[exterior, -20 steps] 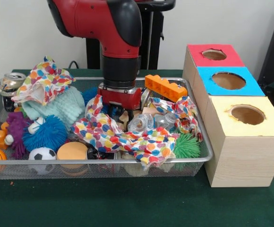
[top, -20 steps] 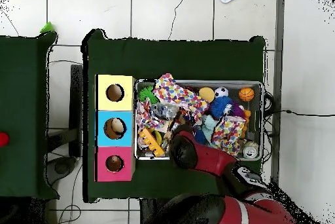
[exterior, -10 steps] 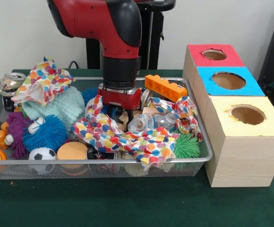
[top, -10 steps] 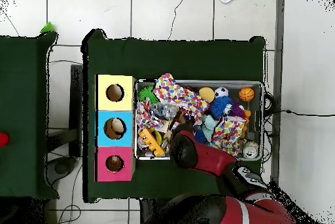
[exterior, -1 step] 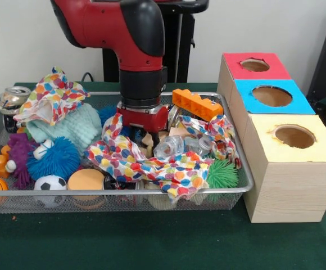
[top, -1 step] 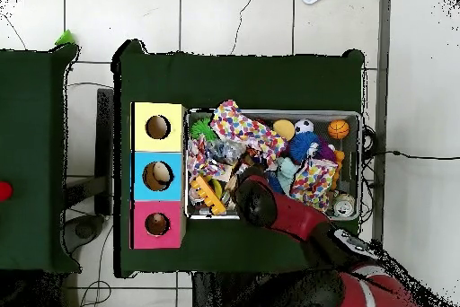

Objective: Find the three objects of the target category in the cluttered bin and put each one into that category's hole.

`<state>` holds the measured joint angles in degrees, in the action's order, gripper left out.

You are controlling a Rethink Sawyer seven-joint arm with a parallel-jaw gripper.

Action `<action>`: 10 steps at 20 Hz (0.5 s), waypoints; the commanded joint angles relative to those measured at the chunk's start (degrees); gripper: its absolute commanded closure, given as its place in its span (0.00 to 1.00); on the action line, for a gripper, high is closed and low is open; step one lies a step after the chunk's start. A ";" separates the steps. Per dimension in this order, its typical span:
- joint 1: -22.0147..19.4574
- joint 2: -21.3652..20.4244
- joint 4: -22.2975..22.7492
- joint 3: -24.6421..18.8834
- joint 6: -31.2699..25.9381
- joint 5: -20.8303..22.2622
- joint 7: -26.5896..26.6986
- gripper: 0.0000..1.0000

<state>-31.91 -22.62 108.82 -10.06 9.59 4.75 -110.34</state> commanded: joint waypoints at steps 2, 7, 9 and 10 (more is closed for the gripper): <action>-6.84 5.67 4.10 -17.07 -12.94 -6.76 -12.54 0.00; -8.13 6.23 5.58 -18.91 -13.56 -9.09 -12.51 0.00; -8.47 6.43 5.78 -19.24 -13.70 -9.75 -12.05 0.00; -8.55 6.58 5.74 -19.23 -13.53 -10.01 -11.84 0.00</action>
<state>-40.89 -20.79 111.36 -20.21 4.78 -1.24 -110.34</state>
